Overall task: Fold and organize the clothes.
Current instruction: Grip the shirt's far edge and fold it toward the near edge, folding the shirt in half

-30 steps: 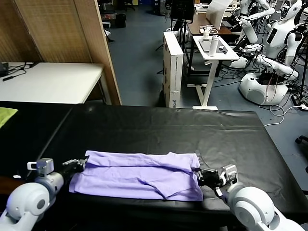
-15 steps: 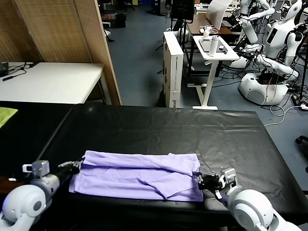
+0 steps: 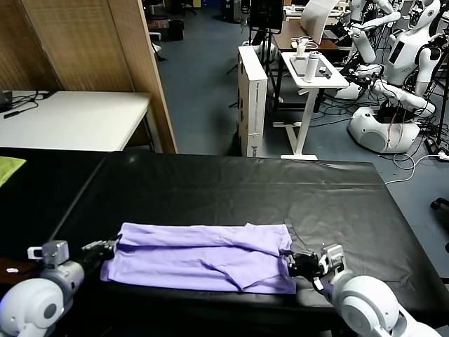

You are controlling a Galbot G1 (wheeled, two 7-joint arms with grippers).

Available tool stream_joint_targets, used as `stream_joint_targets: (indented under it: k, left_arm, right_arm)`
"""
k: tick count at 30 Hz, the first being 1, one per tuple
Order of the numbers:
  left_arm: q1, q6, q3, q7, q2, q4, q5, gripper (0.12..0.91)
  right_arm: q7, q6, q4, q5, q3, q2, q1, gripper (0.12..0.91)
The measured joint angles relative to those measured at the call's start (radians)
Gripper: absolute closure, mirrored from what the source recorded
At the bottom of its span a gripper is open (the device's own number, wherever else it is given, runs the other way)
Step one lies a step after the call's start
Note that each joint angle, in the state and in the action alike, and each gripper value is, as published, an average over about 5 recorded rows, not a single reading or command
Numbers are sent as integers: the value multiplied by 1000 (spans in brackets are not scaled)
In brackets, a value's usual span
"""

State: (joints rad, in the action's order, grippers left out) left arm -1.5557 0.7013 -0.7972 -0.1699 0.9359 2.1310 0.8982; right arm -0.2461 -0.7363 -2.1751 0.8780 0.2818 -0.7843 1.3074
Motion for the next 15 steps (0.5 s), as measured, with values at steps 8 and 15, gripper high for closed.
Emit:
stream_joint_targets:
  k: [8,15]
  left_arm:
    - [-43,0,-37,-2,31,27,-3,841]
    - [-80,0,-49,-10,58,56,-17,841]
  right_arm:
    - [3,0,2,0,-1,9,3,886]
    - [4,0,2,0,-1,7,2,886]
